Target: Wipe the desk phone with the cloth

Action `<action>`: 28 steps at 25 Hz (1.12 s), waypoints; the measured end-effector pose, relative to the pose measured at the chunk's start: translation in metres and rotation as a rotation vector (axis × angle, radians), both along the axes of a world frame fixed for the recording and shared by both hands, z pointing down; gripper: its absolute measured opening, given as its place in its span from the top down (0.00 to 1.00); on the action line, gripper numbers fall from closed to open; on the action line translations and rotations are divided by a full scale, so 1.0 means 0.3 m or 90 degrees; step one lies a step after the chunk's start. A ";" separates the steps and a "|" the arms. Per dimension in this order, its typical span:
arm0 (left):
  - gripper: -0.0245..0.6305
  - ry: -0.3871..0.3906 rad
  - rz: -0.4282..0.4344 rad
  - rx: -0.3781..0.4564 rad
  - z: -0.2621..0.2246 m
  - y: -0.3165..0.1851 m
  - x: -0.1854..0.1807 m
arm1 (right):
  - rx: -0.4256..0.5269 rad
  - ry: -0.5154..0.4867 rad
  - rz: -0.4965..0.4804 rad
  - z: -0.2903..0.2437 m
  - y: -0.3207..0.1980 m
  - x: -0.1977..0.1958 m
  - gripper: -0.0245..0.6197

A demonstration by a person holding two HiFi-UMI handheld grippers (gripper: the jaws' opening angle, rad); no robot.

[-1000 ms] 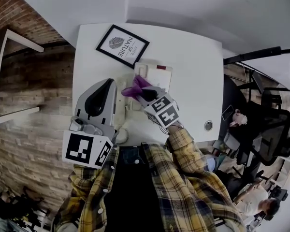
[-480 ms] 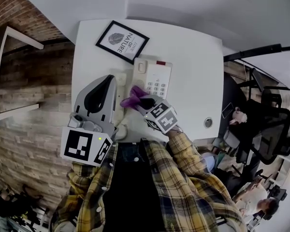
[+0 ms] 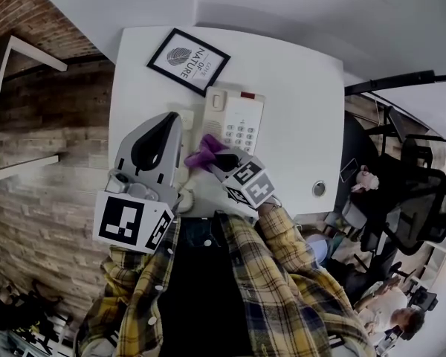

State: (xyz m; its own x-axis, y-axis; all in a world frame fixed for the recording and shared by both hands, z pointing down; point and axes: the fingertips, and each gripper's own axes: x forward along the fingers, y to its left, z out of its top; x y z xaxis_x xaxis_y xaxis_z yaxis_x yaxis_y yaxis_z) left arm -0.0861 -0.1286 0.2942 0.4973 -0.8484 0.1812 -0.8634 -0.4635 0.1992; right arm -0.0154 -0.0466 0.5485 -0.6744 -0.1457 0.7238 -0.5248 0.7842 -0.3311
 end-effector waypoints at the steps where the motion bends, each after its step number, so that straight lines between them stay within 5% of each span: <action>1: 0.94 0.000 0.000 0.000 0.000 -0.001 0.001 | 0.007 -0.005 -0.001 -0.001 0.002 0.004 0.87; 8: 0.94 -0.001 0.001 -0.005 0.001 -0.004 0.000 | 0.034 -0.077 0.024 -0.038 0.018 0.044 0.87; 15: 0.94 -0.006 0.006 -0.011 0.012 -0.008 0.013 | 0.163 -0.186 0.158 -0.270 -0.197 0.168 0.87; 22: 0.94 -0.011 0.012 -0.009 0.006 -0.009 0.029 | 0.281 -0.169 0.218 -0.409 -0.474 0.264 0.87; 28: 0.94 -0.015 0.003 -0.012 0.012 -0.008 0.019 | 0.272 -0.134 0.225 -0.320 -0.580 0.252 0.87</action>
